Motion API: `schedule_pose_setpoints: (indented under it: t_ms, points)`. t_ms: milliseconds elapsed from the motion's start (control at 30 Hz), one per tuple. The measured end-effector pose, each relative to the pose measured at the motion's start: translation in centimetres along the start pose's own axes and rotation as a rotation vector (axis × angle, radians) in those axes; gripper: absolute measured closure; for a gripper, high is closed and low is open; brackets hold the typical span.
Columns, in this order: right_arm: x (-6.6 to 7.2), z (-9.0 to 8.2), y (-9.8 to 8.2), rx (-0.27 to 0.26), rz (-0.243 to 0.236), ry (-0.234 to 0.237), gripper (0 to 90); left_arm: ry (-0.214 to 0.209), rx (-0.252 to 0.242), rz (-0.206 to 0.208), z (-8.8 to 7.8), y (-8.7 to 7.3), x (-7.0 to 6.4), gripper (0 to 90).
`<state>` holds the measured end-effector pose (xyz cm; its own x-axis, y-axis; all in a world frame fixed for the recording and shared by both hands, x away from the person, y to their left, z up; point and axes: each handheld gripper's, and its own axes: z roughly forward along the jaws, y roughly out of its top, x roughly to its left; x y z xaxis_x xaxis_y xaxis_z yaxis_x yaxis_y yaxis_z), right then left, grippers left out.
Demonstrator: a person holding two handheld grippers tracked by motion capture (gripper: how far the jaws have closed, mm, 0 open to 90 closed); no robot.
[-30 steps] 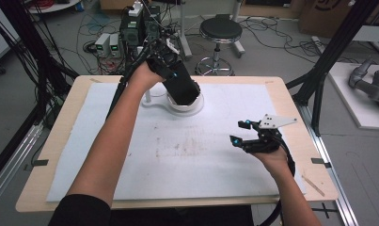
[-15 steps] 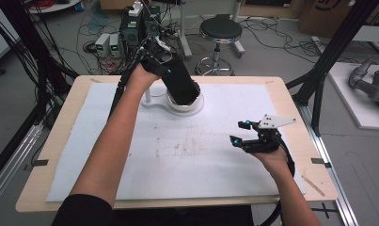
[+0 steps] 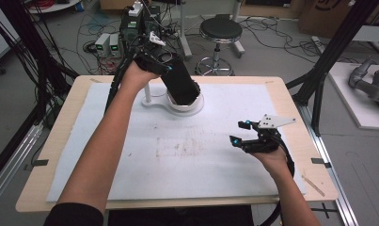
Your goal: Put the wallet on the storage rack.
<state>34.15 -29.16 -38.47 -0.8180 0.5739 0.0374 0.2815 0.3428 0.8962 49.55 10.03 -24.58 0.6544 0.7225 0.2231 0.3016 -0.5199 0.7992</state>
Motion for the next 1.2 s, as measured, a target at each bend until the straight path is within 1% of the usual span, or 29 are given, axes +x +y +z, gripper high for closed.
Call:
schedule_pose_setpoints:
  t_ms: [33,67,133,233,333,433,467,600,667,767,900,1000,1033,1100,1200]
  points:
    - [0.0,0.0,0.0,0.002,0.005,0.001,28.1,-0.018,-0.002,0.002,-0.3,-0.2,-0.2,29.2]
    - [-0.1,0.0,0.0,0.003,0.008,-0.005,27.8,-0.036,-0.012,0.000,-0.5,-0.4,-0.4,26.6]
    - [-0.2,0.0,-0.1,0.000,0.009,-0.008,27.4,-0.089,-0.028,0.003,-0.8,-1.1,-0.9,26.2]
    - [-0.3,-0.1,0.0,-0.006,0.022,-0.022,26.6,-0.145,-0.054,0.007,-1.6,-2.0,-1.6,26.2]
    - [-0.3,-0.3,-0.1,-0.011,0.025,-0.035,26.3,-0.183,-0.090,0.005,-2.7,-3.0,-2.0,26.2]
    - [-0.4,-0.5,-0.1,-0.016,0.036,-0.045,25.3,-0.208,-0.142,0.004,-4.1,-4.3,-2.1,24.0]
    - [-0.4,-0.5,-0.1,-0.018,0.035,-0.049,24.8,-0.220,-0.151,-0.001,-4.5,-4.8,-2.1,23.9]
    - [-0.4,-0.2,-0.2,-0.010,0.039,-0.055,24.0,-0.239,-0.178,-0.031,-6.1,-7.1,-1.9,22.7]
    - [-0.4,-0.1,-0.2,-0.013,0.035,-0.056,23.9,-0.250,-0.191,-0.039,-6.8,-8.3,-1.8,22.3]
    - [-0.5,-0.2,-0.2,-0.011,0.044,-0.059,23.8,-0.251,-0.218,-0.051,-7.9,-10.2,-2.0,22.0]
    - [-0.6,-0.1,-0.3,-0.013,0.051,-0.076,22.4,-0.252,-0.260,-0.079,-9.1,-12.5,-2.2,20.3]
    - [-0.7,0.1,-0.3,-0.009,0.059,-0.085,21.6,-0.264,-0.296,-0.089,-9.6,-14.1,-2.8,19.1]
    - [-0.8,0.2,-0.3,-0.006,0.061,-0.087,21.3,-0.267,-0.302,-0.093,-9.6,-14.6,-3.1,19.0]
    - [-0.8,0.2,-0.3,-0.005,0.063,-0.092,21.1,-0.264,-0.310,-0.085,-9.6,-15.6,-3.7,18.6]
    - [-0.9,0.1,-0.4,-0.006,0.076,-0.092,20.2,-0.271,-0.320,-0.100,-9.4,-17.3,-4.4,18.2]
